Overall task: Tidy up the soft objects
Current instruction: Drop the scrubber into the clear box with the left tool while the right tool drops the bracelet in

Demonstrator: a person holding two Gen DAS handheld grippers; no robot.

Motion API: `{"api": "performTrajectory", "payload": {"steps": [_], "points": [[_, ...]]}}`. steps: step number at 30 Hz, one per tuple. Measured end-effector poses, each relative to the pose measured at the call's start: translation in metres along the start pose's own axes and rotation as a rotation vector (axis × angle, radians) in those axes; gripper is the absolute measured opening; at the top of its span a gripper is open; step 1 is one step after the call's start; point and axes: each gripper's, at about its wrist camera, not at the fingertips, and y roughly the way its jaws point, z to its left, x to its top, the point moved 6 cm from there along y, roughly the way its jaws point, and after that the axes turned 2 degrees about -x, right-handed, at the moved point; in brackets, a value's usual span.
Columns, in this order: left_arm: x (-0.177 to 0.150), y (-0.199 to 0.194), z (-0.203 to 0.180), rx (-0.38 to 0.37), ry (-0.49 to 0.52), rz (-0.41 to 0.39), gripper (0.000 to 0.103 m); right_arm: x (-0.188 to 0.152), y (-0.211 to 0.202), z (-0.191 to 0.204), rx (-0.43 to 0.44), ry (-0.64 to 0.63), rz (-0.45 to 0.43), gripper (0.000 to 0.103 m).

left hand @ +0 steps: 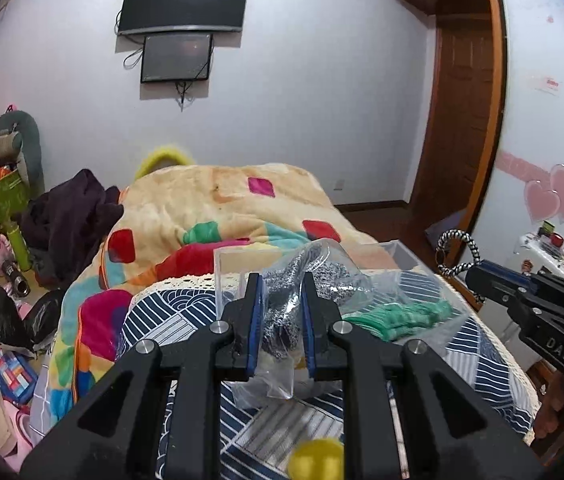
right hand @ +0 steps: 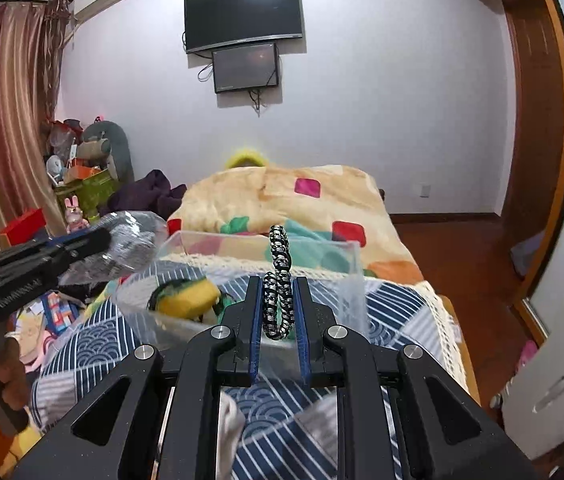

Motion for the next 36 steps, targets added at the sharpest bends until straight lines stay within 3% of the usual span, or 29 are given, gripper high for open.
{"api": "performTrajectory", "payload": {"steps": [12,17,22,25,31,36], "points": [[-0.017,0.056,0.010,0.065,0.000,0.089,0.017,-0.015,0.063,0.010,-0.018,-0.026,0.142,0.014],[-0.027,0.068,0.010,0.041,-0.015,0.132,0.018,-0.027,0.067,0.005,-0.016,-0.016,0.193,0.014],[-0.030,0.063,0.003,0.033,0.014,0.135,0.019,-0.029,0.061,0.003,-0.008,-0.013,0.211,0.022],[-0.029,0.059,0.001,0.023,0.022,0.137,0.023,-0.027,0.058,-0.001,-0.009,-0.010,0.208,0.033],[-0.024,0.042,-0.001,-0.013,0.014,0.125,0.032,-0.018,0.045,-0.004,-0.015,-0.018,0.172,0.044],[-0.019,0.015,-0.007,-0.027,0.034,0.076,0.051,-0.009,0.025,-0.002,-0.012,-0.027,0.121,0.048]]}}
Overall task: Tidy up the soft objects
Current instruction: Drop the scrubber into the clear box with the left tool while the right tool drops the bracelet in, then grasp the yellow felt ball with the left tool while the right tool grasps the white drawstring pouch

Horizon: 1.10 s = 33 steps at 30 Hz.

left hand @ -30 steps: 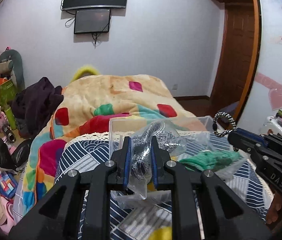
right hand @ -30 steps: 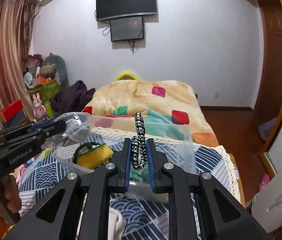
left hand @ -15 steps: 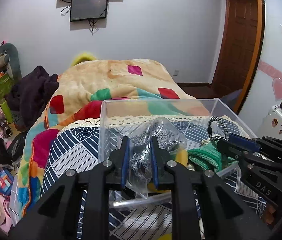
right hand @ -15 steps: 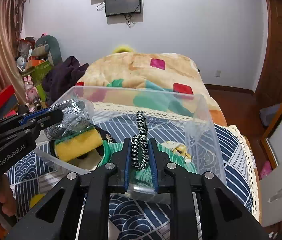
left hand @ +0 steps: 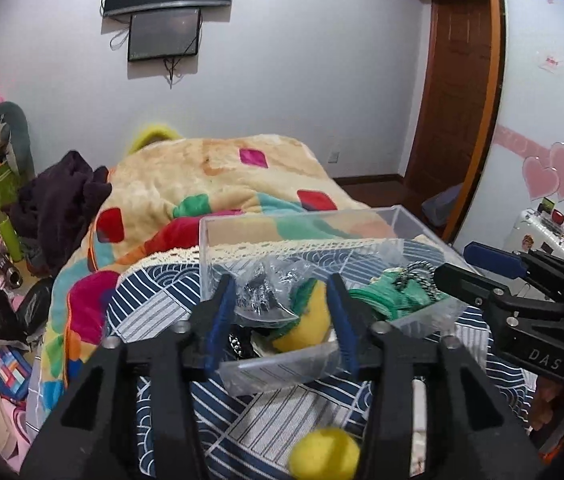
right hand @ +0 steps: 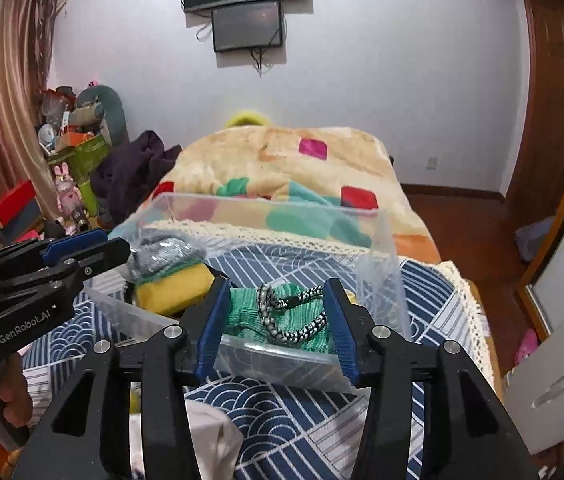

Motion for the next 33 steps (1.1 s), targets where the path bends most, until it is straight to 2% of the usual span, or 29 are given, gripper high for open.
{"api": "performTrajectory", "payload": {"steps": [4,7,10,11,26,29,30,33], "points": [[-0.002,-0.022,-0.007,-0.017,0.019,-0.031,0.059,0.001,-0.018,0.005,0.009,-0.015,-0.042,0.055],[-0.008,-0.035,-0.013,-0.029,0.031,-0.042,0.070,-0.003,-0.025,0.011,0.025,-0.022,-0.051,0.057],[-0.018,-0.043,-0.016,-0.025,0.044,-0.042,0.076,-0.013,-0.027,0.015,0.037,-0.025,-0.050,0.067],[-0.022,-0.044,-0.017,-0.024,0.048,-0.034,0.077,-0.017,-0.027,0.017,0.040,-0.025,-0.046,0.068],[-0.095,-0.024,-0.008,-0.047,-0.007,0.145,0.078,-0.090,0.012,0.045,0.160,-0.014,0.183,0.067],[-0.104,-0.020,-0.012,-0.056,-0.008,0.167,0.075,-0.097,0.015,0.050,0.172,-0.028,0.192,0.049],[-0.106,-0.018,-0.013,-0.059,-0.005,0.172,0.069,-0.097,0.015,0.051,0.190,-0.023,0.195,0.040],[-0.110,-0.013,-0.021,-0.090,0.002,0.192,0.056,-0.096,0.014,0.049,0.170,-0.030,0.183,0.026]]}}
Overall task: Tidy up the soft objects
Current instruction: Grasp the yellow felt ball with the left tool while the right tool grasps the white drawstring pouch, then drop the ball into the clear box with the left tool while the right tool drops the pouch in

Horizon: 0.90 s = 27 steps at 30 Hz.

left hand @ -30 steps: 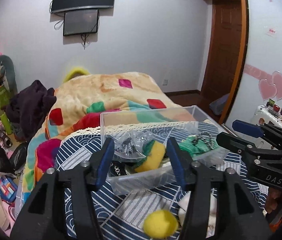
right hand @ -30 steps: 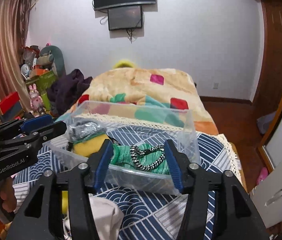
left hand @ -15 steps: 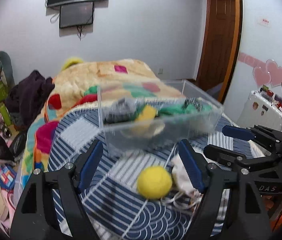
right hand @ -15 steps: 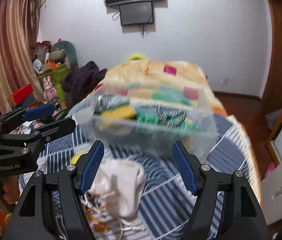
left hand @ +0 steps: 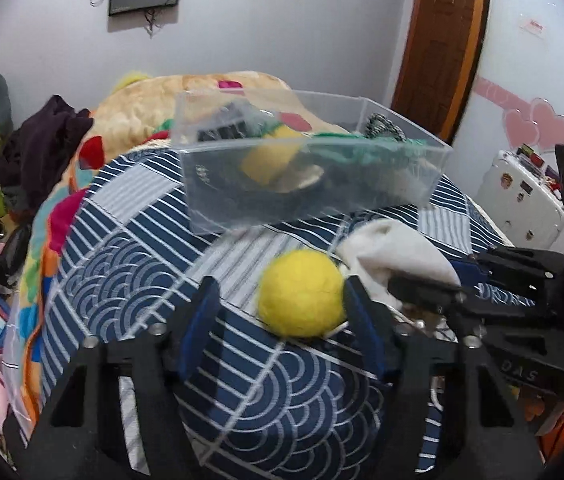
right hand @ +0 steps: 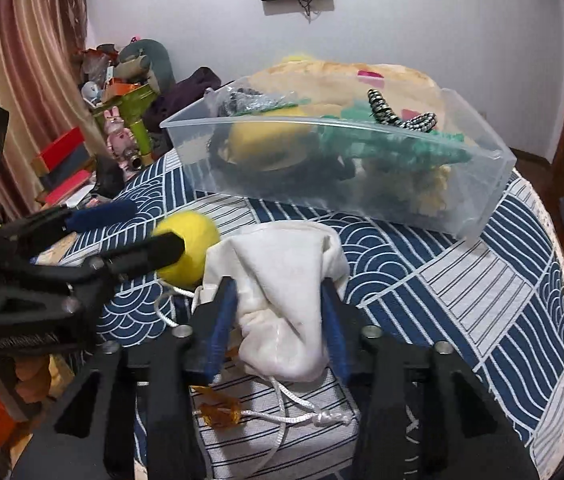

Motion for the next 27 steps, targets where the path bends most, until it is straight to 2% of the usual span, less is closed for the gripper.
{"api": "performTrajectory", "payload": {"steps": [1,2,5,14,19,27], "points": [[-0.001,0.001,-0.002,-0.015,0.000,0.003,0.052,0.000,-0.002,0.001,-0.004,0.000,-0.004,0.023],[-0.001,0.002,-0.005,-0.029,0.003,0.005,0.043,-0.001,-0.003,0.001,-0.008,0.001,-0.011,0.022],[0.000,-0.001,-0.008,-0.027,0.021,-0.005,0.039,-0.001,-0.011,0.002,-0.049,-0.018,-0.038,0.018],[0.019,-0.023,0.000,-0.030,-0.017,-0.071,0.037,0.014,-0.032,-0.007,-0.103,-0.009,-0.114,0.017],[0.044,-0.036,0.005,-0.022,-0.035,-0.137,0.037,0.029,-0.050,-0.017,-0.129,0.012,-0.174,0.017],[0.086,-0.047,0.006,0.009,-0.023,-0.222,0.037,0.072,-0.076,-0.028,-0.155,0.048,-0.309,0.017]]}}
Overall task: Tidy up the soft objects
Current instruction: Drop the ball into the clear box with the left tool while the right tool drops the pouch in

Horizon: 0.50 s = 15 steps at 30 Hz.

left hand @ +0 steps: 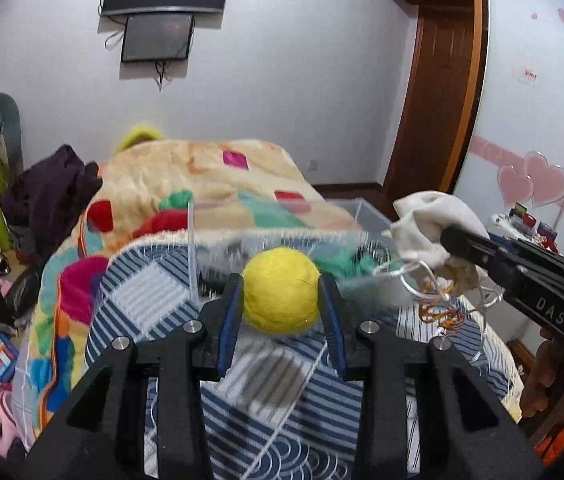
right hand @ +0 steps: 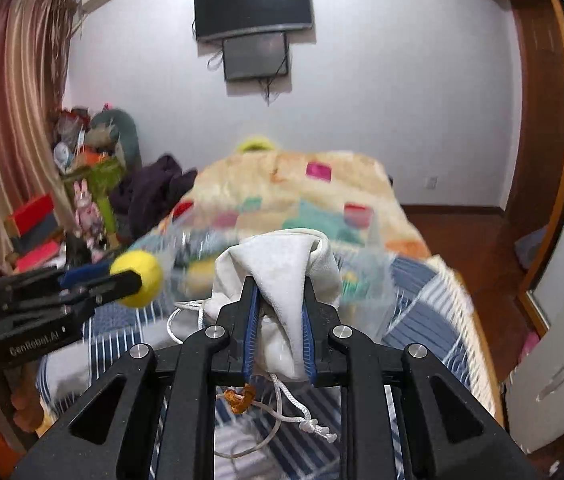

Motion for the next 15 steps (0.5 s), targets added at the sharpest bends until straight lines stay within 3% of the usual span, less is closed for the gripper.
{"api": "performTrajectory", "payload": {"steps": [9,15], "points": [[0.031,0.019,-0.010,0.000,0.006,-0.043,0.038,0.033,0.018,0.004,-0.026,0.008,-0.063,0.017],[0.029,0.053,-0.005,0.001,-0.016,0.021,0.038,0.029,0.037,-0.005,-0.054,0.016,-0.035,0.017]]}}
